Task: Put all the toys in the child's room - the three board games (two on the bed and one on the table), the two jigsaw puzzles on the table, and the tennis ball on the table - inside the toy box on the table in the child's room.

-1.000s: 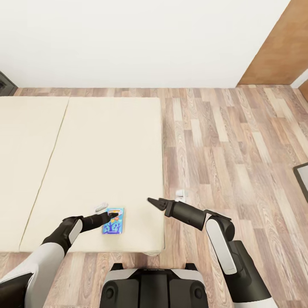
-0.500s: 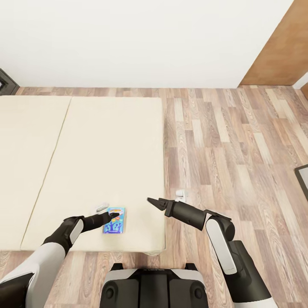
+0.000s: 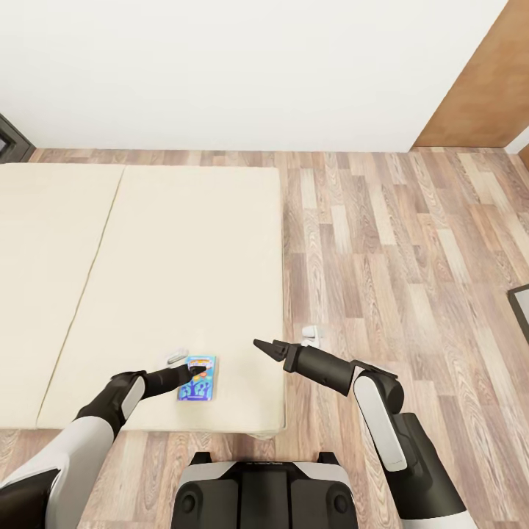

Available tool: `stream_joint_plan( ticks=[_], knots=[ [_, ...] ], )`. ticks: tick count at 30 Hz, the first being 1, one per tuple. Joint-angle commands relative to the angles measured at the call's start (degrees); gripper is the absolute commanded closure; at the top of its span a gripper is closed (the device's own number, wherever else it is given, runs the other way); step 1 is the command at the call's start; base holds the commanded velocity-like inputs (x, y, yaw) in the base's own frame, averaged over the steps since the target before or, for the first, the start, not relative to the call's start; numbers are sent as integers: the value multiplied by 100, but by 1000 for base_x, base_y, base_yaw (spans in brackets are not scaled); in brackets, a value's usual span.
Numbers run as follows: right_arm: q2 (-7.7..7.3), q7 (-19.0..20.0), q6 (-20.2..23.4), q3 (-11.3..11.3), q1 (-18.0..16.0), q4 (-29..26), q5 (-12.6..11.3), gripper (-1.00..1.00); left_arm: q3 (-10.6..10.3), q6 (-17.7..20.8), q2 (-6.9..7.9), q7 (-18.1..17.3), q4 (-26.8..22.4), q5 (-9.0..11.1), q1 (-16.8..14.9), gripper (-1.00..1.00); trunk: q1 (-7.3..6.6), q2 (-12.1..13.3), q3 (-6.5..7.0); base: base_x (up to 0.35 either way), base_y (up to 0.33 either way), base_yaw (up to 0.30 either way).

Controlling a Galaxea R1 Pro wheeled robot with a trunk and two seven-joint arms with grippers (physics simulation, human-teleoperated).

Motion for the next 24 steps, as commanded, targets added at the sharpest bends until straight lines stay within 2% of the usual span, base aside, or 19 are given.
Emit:
stream_joint_plan(
  ticks=[1, 11, 17, 24],
  knots=[
    [3, 6, 34, -7, -2, -3, -9, -100, 22, 99, -64, -37, -8, 153, -1, -100, 2, -6, -4, 0, 0, 1],
    [0, 6, 37, -8, -2, -2, -9, -100, 15, 87, -61, -52, -69, 146, -1, -100, 2, -6, -4, 0, 0, 0],
    [0, 6, 38, 7, -2, -2, -9, -100, 15, 153, -63, -59, -408, 151, 27, -100, 2, -6, -4, 0, 0, 0],
    [3, 6, 38, 17, -2, -2, -9, -100, 15, 181, -64, -58, -488, 153, 34, -100, 2, -6, -4, 0, 0, 0]
  ],
)
